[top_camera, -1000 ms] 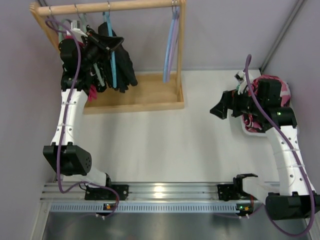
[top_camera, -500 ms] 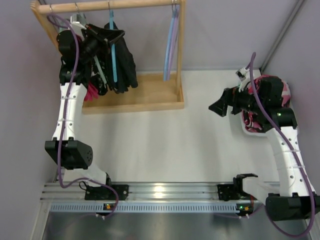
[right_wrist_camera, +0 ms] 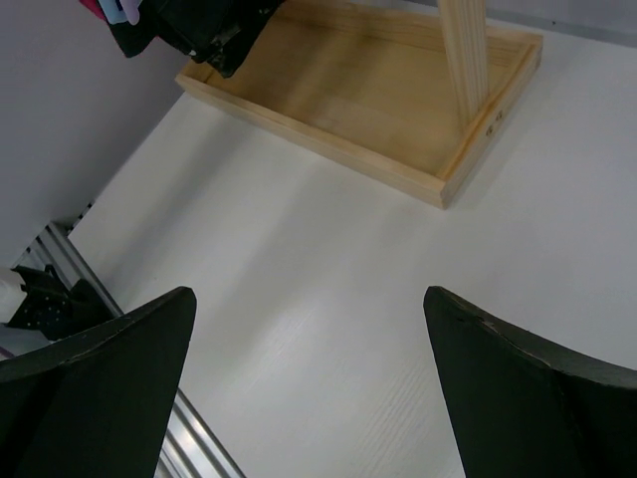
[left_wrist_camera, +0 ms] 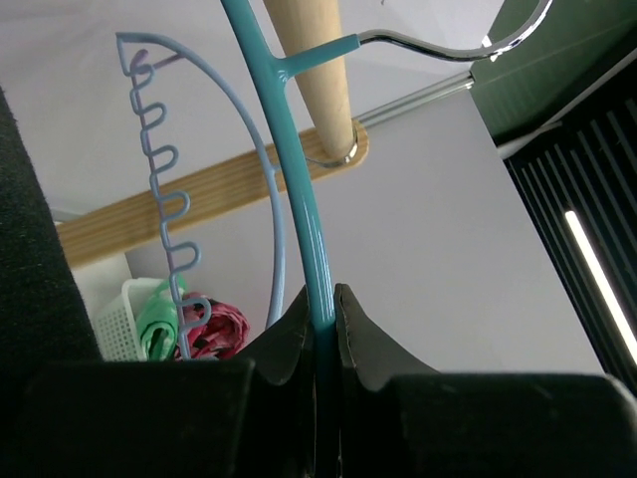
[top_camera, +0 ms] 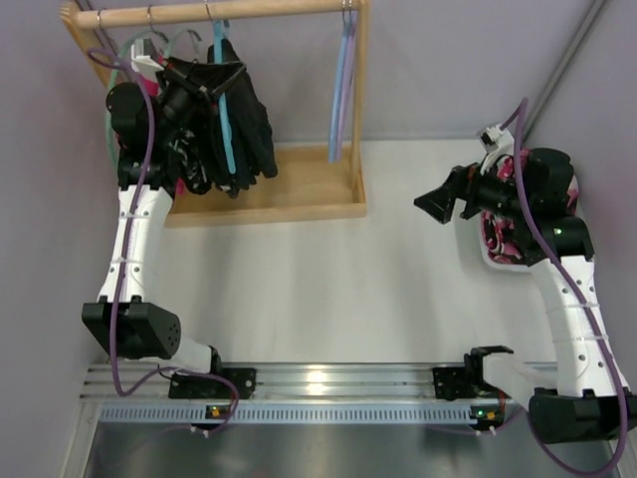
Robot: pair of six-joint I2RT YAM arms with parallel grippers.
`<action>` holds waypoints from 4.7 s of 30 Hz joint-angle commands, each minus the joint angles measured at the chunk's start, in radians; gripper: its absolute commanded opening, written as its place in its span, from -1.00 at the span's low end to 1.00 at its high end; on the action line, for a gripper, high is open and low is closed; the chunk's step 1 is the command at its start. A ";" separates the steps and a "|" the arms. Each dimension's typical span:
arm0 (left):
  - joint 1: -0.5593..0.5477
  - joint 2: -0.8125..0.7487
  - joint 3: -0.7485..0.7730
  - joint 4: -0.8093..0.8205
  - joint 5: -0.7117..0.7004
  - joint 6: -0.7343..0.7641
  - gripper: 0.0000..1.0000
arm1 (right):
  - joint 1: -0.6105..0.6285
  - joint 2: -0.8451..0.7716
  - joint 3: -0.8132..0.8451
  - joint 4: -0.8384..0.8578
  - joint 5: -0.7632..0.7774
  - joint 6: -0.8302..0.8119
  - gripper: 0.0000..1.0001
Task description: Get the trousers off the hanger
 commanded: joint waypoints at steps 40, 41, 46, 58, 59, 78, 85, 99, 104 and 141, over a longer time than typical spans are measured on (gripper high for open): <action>-0.098 -0.497 -0.356 0.201 -0.129 -0.166 -1.00 | 1.061 0.394 0.141 0.983 0.837 -0.294 0.99; -0.098 -0.501 -0.359 0.201 -0.129 -0.165 -1.00 | 1.062 0.412 0.151 0.989 0.825 -0.296 0.99; -0.098 -0.505 -0.376 0.203 -0.129 -0.169 -1.00 | 1.069 0.478 0.241 0.984 0.796 -0.290 0.98; -0.098 -0.497 -0.355 0.203 -0.125 -0.177 -1.00 | 1.053 0.584 0.276 1.013 0.770 -0.302 0.78; -0.098 -0.497 -0.355 0.203 -0.123 -0.174 -1.00 | 1.052 0.589 0.280 1.012 0.770 -0.307 0.78; -0.098 -0.500 -0.362 0.201 -0.120 -0.183 -1.00 | 0.972 0.661 0.348 1.029 0.874 -0.333 0.13; -0.098 -0.500 -0.362 0.201 -0.118 -0.183 -1.00 | 0.967 0.732 0.464 0.986 0.942 -0.343 0.52; -0.098 -0.512 -0.391 0.161 -0.115 -0.154 -1.00 | 0.924 0.684 0.504 0.901 0.888 -0.272 -1.00; -0.098 -0.540 -0.453 0.102 -0.105 -0.088 -1.00 | 0.915 0.635 0.548 0.868 0.842 -0.206 -1.00; -0.091 -0.558 -0.723 -0.155 -0.200 0.081 -1.00 | 0.918 0.347 0.738 0.803 0.962 -0.120 -1.00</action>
